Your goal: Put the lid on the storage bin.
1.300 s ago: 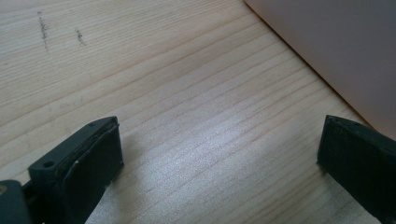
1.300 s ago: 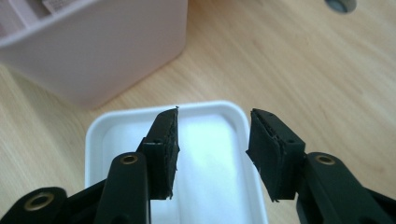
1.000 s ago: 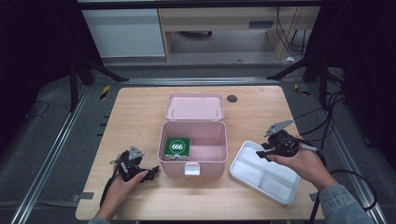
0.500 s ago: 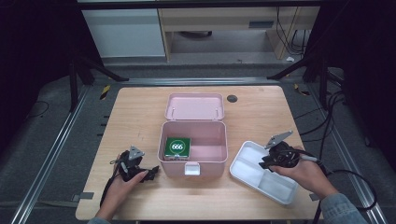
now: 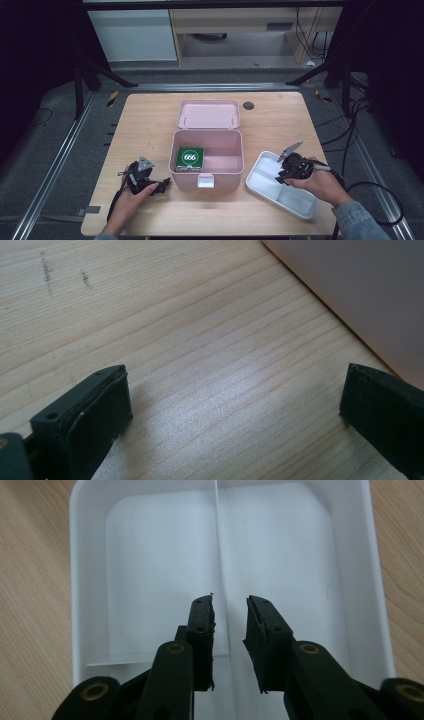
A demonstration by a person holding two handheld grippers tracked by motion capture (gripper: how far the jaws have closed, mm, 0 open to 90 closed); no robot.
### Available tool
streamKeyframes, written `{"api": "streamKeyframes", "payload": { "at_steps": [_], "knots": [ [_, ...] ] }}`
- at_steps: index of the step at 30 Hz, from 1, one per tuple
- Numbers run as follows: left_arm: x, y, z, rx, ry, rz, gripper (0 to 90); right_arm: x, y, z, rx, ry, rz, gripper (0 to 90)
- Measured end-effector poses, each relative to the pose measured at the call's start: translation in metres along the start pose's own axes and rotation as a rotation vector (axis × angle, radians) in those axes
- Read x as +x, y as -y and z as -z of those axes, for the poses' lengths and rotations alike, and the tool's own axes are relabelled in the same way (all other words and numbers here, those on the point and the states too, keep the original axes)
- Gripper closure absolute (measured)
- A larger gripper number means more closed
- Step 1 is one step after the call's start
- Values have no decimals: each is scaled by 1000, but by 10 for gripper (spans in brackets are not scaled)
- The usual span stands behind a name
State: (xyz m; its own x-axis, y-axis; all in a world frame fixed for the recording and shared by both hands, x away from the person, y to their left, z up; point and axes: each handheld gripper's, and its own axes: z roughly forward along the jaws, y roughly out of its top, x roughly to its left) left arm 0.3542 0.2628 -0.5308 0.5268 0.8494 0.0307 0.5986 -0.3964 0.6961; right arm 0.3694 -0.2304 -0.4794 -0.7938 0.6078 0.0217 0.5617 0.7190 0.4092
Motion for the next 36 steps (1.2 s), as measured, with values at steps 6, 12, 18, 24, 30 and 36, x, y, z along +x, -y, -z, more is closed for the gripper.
{"api": "streamKeyframes", "payload": {
  "at_steps": [6,12,18,24,30,36],
  "knots": [
    [0,0,0,0,0,1,0,-1,-4,-5,54,-5,18,735],
    [0,0,0,0,0,1,0,-2,-9,-10,91,-6,39,745],
    [0,0,0,0,0,0,0,-5,-13,-15,124,-10,48,763],
    [0,0,0,0,0,0,0,-4,-17,-17,147,-15,56,774],
    [0,0,0,0,0,0,0,-4,-17,-19,162,-18,77,784],
    [0,0,0,0,1,0,0,-4,-16,-21,188,-16,83,794]
  ]
}}
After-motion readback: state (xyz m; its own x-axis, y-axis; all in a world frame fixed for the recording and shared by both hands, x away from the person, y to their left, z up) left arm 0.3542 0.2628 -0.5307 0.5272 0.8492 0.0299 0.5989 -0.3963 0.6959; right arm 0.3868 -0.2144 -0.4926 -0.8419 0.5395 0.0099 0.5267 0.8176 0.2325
